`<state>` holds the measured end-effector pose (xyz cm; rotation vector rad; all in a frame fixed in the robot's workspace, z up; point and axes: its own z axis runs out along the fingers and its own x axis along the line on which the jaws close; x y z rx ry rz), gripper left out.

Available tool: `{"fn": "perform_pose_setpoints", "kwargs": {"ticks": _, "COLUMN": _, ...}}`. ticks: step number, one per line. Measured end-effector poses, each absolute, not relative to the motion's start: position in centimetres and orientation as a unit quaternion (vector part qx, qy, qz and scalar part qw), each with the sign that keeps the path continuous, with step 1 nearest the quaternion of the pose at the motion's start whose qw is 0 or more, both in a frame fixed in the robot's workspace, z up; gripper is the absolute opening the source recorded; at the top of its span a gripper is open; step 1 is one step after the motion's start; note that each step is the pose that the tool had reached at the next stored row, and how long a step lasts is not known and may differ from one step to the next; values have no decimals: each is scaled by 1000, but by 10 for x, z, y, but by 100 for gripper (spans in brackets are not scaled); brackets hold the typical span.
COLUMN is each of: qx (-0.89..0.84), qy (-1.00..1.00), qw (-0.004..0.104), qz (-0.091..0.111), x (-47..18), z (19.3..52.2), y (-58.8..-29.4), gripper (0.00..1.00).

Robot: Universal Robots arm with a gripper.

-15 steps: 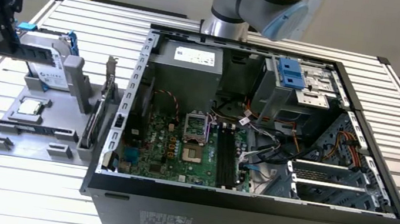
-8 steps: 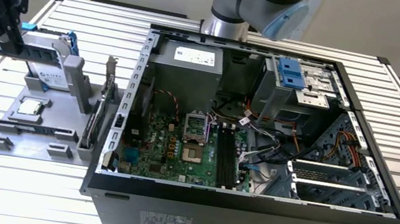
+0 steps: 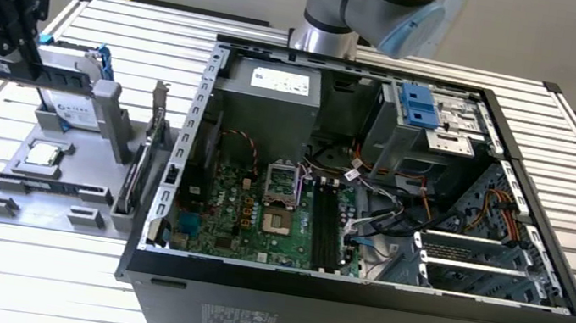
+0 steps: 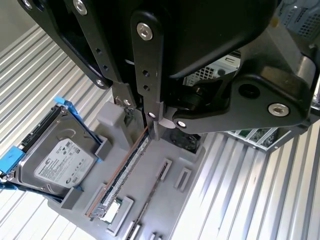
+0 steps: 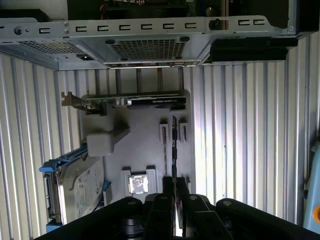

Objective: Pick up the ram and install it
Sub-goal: 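Pick up the ram and move it above insertion slot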

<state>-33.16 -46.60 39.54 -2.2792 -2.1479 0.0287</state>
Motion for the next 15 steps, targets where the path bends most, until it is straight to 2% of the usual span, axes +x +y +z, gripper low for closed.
{"fn": "perform_pose_setpoints", "kwargs": {"ticks": 15, "qx": -728, "qy": -686, "qw": 5, "qz": 9, "x": -320, "z": 395, "y": -466, "gripper": 0}}
